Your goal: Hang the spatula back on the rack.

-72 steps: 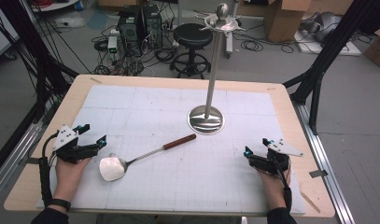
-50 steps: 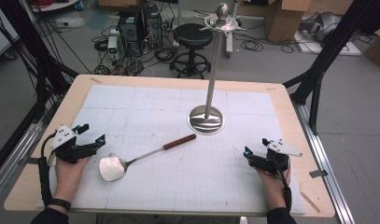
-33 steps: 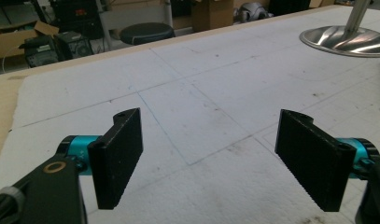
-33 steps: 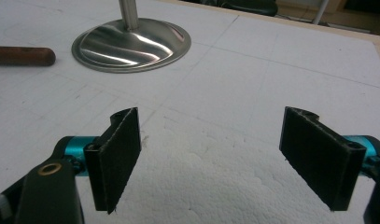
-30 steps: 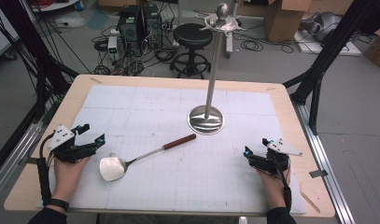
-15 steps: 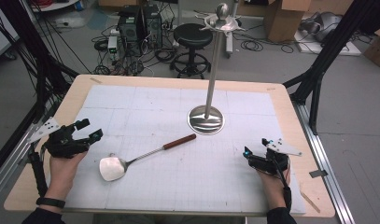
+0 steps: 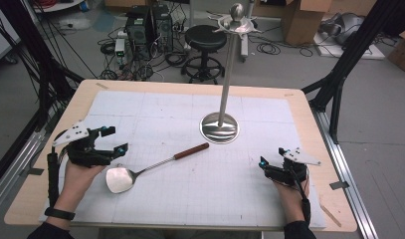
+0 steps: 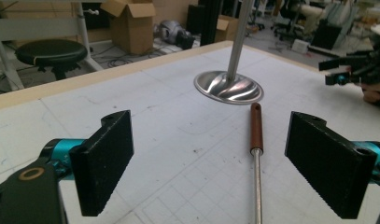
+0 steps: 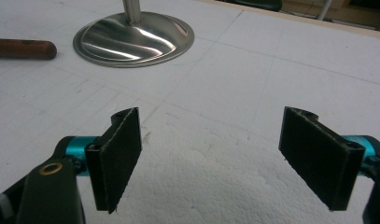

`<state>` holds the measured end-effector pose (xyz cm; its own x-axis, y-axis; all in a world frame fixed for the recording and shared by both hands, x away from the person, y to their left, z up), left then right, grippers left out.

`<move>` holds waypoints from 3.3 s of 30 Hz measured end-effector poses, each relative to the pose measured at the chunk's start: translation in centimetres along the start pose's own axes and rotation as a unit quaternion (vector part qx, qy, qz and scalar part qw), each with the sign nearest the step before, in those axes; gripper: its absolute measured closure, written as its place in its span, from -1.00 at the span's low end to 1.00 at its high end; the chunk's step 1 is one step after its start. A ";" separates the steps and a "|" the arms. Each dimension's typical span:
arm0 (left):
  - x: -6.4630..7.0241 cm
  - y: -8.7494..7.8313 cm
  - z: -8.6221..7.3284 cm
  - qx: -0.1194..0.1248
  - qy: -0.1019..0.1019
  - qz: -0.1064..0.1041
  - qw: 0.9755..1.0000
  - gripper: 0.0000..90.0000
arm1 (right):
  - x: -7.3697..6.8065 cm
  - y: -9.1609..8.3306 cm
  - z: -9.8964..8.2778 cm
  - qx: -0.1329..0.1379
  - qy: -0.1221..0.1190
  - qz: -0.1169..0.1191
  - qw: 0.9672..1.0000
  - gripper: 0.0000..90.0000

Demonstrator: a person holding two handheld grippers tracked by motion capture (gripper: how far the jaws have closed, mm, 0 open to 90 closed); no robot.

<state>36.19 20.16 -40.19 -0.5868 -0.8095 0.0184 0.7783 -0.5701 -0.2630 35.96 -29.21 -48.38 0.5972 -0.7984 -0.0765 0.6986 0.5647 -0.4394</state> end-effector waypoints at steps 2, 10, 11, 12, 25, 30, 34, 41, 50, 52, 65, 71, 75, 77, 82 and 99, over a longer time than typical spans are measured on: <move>0.2 0.2 0.1 -0.003 0.003 -0.003 1.000 -0.64 | 0.0 0.0 0.0 0.000 -0.002 0.000 1.000 -0.53; 1.7 2.4 0.3 -0.029 0.043 -0.010 0.999 -0.65 | 0.0 0.1 0.0 -0.002 -0.003 0.002 1.000 -0.51; 1.9 2.6 0.3 -0.031 0.043 -0.014 0.998 -0.65 | 0.0 0.1 0.0 -0.002 -0.003 0.002 1.000 -0.51; 2.1 2.9 0.4 -0.029 0.043 -0.019 0.998 -0.65 | 0.0 0.1 0.0 -0.003 -0.003 0.001 1.000 -0.50; 3.7 5.0 -0.4 -0.050 0.067 -0.042 0.996 -0.65 | -0.1 0.2 -0.1 -0.008 -0.005 0.002 1.000 -0.49; 4.3 5.7 -1.2 -0.080 0.090 -0.042 0.992 -0.65 | -0.1 0.2 0.0 -0.009 -0.008 0.002 1.000 -0.48; 5.1 6.4 -2.1 -0.114 0.104 -0.047 0.987 -0.64 | -0.1 0.2 -0.1 -0.012 -0.006 0.004 1.000 -0.48; 6.6 7.5 -4.0 -0.174 0.139 -0.051 0.974 -0.64 | -0.1 0.3 -0.1 -0.013 -0.006 0.004 1.000 -0.48; 7.3 8.0 -5.9 -0.231 0.172 -0.057 0.956 -0.47 | -0.2 0.3 -0.1 -0.015 -0.006 0.006 1.000 -0.47; 7.4 8.1 -6.3 -0.242 0.175 -0.052 0.953 -0.41 | -0.2 0.3 -0.1 -0.017 -0.007 0.007 1.000 -0.47; 7.4 8.0 -7.3 -0.281 0.188 -0.049 0.940 0.14 | -0.2 0.4 -0.1 -0.016 -0.008 0.007 1.000 -0.47; 7.8 8.0 -7.3 -0.294 0.185 -0.054 0.936 0.36 | -0.2 0.4 -0.1 -0.017 -0.010 0.007 1.000 -0.46; 7.9 8.1 -7.2 -0.314 0.178 -0.051 0.931 0.41 | -0.2 0.4 -0.1 -0.018 -0.009 0.008 1.000 -0.46; 7.9 8.2 -7.2 -0.321 0.177 -0.052 0.929 0.43 | -0.2 0.5 -0.1 -0.018 -0.009 0.008 1.000 -0.46; 8.0 8.3 -7.1 -0.329 0.170 -0.054 0.927 0.54 | -0.2 0.5 -0.1 -0.020 -0.012 0.008 1.000 -0.46; 8.2 8.3 -7.1 -0.325 0.178 -0.068 0.926 0.87 | -0.3 0.5 -0.2 -0.025 -0.012 0.010 1.000 -0.46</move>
<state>36.26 9.72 -49.04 -0.7964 -0.5726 -0.1947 0.4605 -0.3654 -0.8090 36.08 -28.70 -48.77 0.6208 -0.7813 -0.0649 0.6657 0.5691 -0.4827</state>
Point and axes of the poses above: each handheld gripper's, and its own axes: y roughly forward along the jaws, z roughly out of its top, x roughly to its right, the point moved 8 cm from there along y, roughly forward along the jaws, and after that the axes turned 14 degrees about z, right-handed, at the moved point
